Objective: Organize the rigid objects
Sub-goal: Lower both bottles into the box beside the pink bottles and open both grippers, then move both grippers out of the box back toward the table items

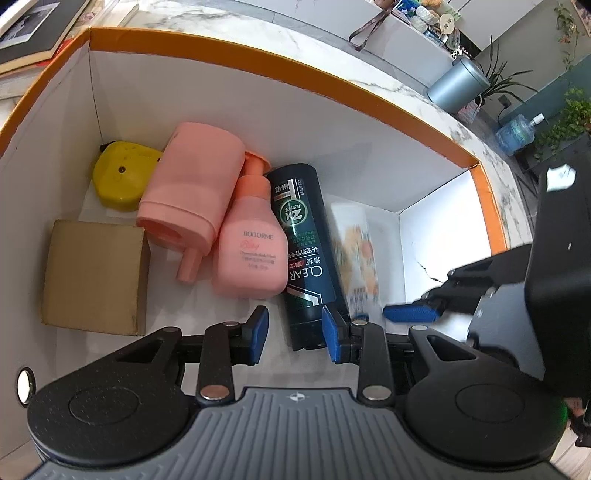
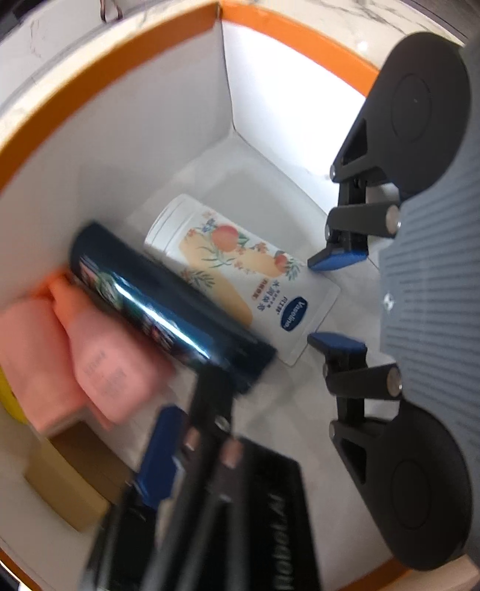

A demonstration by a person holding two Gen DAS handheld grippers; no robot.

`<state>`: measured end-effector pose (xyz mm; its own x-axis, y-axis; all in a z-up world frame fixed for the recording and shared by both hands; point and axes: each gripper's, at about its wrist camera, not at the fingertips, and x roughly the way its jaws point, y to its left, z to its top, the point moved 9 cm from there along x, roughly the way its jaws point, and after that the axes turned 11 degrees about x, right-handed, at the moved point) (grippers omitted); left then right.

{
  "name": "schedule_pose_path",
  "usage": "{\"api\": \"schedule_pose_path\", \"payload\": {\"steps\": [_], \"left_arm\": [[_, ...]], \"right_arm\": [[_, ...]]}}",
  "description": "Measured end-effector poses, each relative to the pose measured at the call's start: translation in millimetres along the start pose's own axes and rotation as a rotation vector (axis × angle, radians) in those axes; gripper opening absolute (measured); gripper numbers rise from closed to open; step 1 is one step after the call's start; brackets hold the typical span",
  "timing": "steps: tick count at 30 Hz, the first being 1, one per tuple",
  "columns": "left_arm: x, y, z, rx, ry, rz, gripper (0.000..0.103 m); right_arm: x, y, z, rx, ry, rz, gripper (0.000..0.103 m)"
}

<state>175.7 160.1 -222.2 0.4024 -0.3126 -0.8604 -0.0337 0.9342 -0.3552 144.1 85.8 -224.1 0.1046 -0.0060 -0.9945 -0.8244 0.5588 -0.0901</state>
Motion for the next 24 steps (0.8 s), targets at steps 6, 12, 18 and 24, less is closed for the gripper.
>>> {"api": "schedule_pose_path", "payload": {"steps": [6, 12, 18, 24], "left_arm": [[0.6, -0.7, -1.5, 0.000, 0.007, 0.017, 0.038], [-1.9, -3.8, -2.1, 0.029, -0.001, 0.084, 0.038], [-13.7, -7.6, 1.0, 0.080, -0.044, 0.185, 0.038], [-39.5, -25.4, 3.2, 0.104, -0.094, 0.222, 0.038]], "right_arm": [[-8.3, -5.8, 8.5, 0.053, -0.107, -0.005, 0.024], [-15.8, -6.0, 7.4, 0.099, -0.186, -0.005, 0.016], [-36.7, 2.2, -4.3, 0.117, -0.232, 0.037, 0.017], [-81.6, 6.0, -23.7, 0.132, -0.359, 0.084, 0.017]]}}
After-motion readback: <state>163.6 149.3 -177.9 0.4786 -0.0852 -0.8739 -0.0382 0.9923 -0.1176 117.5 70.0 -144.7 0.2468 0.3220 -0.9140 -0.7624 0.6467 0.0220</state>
